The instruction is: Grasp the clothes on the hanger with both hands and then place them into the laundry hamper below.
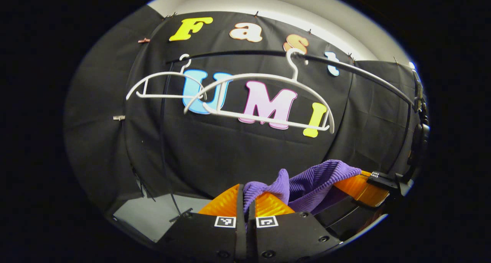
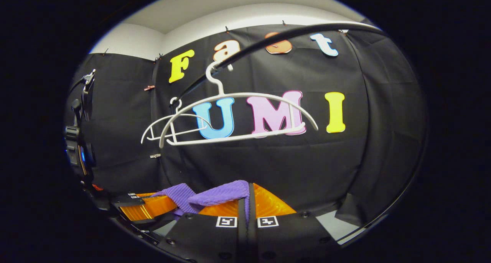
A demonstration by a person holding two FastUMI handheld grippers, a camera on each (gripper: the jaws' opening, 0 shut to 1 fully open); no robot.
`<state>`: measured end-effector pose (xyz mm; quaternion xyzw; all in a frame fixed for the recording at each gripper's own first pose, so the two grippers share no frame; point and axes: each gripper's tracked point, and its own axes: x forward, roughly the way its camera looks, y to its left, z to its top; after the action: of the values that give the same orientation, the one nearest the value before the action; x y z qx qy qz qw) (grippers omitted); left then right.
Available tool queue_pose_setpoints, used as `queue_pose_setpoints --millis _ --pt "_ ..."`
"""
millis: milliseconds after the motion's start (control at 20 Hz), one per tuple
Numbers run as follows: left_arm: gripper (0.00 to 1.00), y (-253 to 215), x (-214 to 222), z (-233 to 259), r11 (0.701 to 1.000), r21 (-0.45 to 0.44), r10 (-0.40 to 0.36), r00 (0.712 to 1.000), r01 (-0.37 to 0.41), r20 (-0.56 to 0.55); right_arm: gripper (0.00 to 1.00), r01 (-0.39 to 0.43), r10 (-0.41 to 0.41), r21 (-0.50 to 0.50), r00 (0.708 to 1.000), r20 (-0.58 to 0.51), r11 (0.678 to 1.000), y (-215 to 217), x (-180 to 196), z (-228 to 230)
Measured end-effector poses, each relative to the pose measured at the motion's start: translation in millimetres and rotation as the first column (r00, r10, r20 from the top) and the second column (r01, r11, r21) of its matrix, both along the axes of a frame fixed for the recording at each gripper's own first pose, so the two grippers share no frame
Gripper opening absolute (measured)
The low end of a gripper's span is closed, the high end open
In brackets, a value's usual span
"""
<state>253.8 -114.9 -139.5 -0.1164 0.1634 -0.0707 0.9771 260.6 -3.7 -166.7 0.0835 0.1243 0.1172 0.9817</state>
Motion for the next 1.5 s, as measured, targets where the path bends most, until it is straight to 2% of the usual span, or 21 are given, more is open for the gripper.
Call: queue_pose_setpoints --millis 250,300,350,450,550,750,850,1050,1100,1150,1250,1300,1350,1500 --pt "0.05 -20.4 6.9 -58.1 0.999 0.001 -0.039 0.997 0.039 -0.068 0.05 -0.007 0.011 0.037 0.994 -0.112 0.999 -9.7 1.9 -63.6" --pt "0.05 -23.4 8.5 -73.3 0.999 0.006 -0.044 0.995 0.044 -0.092 0.05 -0.014 0.018 0.027 0.99 -0.139 1.0 -9.5 0.9 -80.8" --pt "0.05 -32.6 32.4 -92.7 0.999 0.021 -0.042 0.991 0.045 -0.125 0.05 -0.016 0.018 0.013 0.987 -0.162 1.0 -11.7 0.6 -99.4" --pt "0.05 -34.5 31.5 -132.0 0.997 0.054 -0.035 0.979 0.047 -0.201 0.05 -0.023 0.015 -0.034 0.974 -0.228 0.999 -15.8 -0.6 -142.3" --pt "0.05 -31.1 29.4 -176.6 0.996 0.076 -0.02 0.955 0.045 -0.296 0.05 -0.044 0.018 -0.077 0.951 -0.31 0.996 -15.8 -5.6 -184.8" --pt "0.05 -19.9 16.6 -245.9 0.994 0.111 0.033 0.879 0.023 -0.475 0.05 -0.098 0.025 -0.124 0.871 -0.49 0.987 -16.9 -26.8 -267.2" --pt "0.05 -13.1 3.0 -281.0 0.991 0.134 0.058 0.823 0.022 -0.565 0.05 -0.139 0.037 -0.139 0.825 -0.564 0.98 -13.5 -36.0 -300.9" --pt "0.07 -18.1 -20.8 -328.5 0.992 0.107 0.034 0.71 0.059 -0.704 0.06 -0.189 0.048 -0.128 0.715 -0.697 0.974 -16.3 -67.4 -350.6" --pt "0.09 -15.7 -26.4 -334.3 0.991 0.121 0.046 0.683 0.062 -0.729 0.12 -0.182 0.027 -0.134 0.682 -0.731 0.974 -18.5 -71.1 -361.0" --pt "0.25 -18.6 -31.2 -334.9 0.99 0.117 0.037 0.664 0.077 -0.747 0.28 -0.185 0.019 -0.132 0.645 -0.764 0.974 -20.8 -80.1 -369.1" --pt "0.73 -19.7 -28.9 -355.7 0.983 0.153 0.052 0.655 0.098 -0.754 0.76 -0.169 -0.024 -0.164 0.62 -0.784 0.972 -29.4 -89.3 -383.2" --pt "0.97 -18.6 -32.1 -346.3 0.98 0.163 0.051 0.654 0.111 -0.755 1.0 -0.164 -0.039 -0.176 0.617 -0.786 0.971 -32.0 -89.6 -382.9" --pt "0.94 -20.0 -34.4 -352.1 0.979 0.163 0.045 0.654 0.121 -0.755 0.97 -0.162 -0.04 -0.175 0.613 -0.789 0.971 -31.1 -87.1 -382.5" --pt "0.95 -22.9 -39.6 -340.6 0.981 0.15 0.034 0.655 0.122 -0.755 0.97 -0.158 -0.046 -0.183 0.624 -0.78 0.97 -32.0 -85.9 -381.6"
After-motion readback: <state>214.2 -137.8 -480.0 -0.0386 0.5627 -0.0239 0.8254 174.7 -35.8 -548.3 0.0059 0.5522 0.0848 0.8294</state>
